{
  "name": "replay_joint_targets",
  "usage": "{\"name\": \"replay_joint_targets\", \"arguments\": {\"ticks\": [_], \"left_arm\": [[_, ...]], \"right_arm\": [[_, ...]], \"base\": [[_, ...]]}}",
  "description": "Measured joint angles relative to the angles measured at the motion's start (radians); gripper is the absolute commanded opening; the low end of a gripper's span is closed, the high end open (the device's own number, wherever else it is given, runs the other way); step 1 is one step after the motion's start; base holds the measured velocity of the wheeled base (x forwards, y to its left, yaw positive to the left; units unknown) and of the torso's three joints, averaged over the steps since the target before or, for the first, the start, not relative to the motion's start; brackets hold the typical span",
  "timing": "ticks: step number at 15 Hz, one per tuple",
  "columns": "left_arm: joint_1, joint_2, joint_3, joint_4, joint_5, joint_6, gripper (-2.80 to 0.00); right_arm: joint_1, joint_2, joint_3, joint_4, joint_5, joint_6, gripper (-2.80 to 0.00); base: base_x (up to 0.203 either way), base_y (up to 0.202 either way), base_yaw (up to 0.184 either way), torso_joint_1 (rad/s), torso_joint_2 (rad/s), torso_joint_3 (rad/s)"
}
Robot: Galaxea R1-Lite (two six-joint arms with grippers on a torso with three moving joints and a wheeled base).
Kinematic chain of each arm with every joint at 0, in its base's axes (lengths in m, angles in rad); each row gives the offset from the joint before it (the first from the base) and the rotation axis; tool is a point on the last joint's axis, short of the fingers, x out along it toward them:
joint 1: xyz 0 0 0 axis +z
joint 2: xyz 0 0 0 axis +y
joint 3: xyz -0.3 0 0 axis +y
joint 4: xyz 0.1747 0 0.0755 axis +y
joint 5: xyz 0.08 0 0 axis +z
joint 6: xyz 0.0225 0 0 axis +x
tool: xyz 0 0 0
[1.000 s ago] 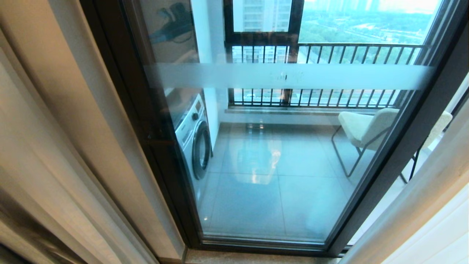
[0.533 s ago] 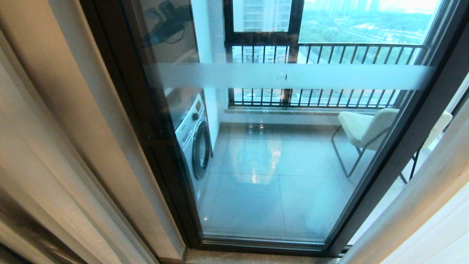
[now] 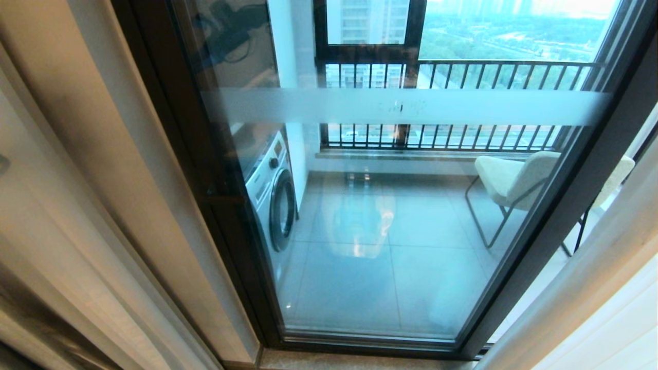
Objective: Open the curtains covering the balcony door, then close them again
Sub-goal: Close the inner curtains on both sides
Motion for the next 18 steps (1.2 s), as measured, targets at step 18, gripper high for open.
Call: {"name": "replay_joint_targets", "arguments": {"ticks": [18], "left_arm": [[0.031, 0.248, -0.304, 0.102, -0.093, -0.002, 0.0]], "right_arm": [[0.0, 0.0, 0.0, 0.0, 0.0, 0.0, -2.8]], "base": [[0.0, 0.0, 0.0, 0.0, 0.0, 0.0]]}}
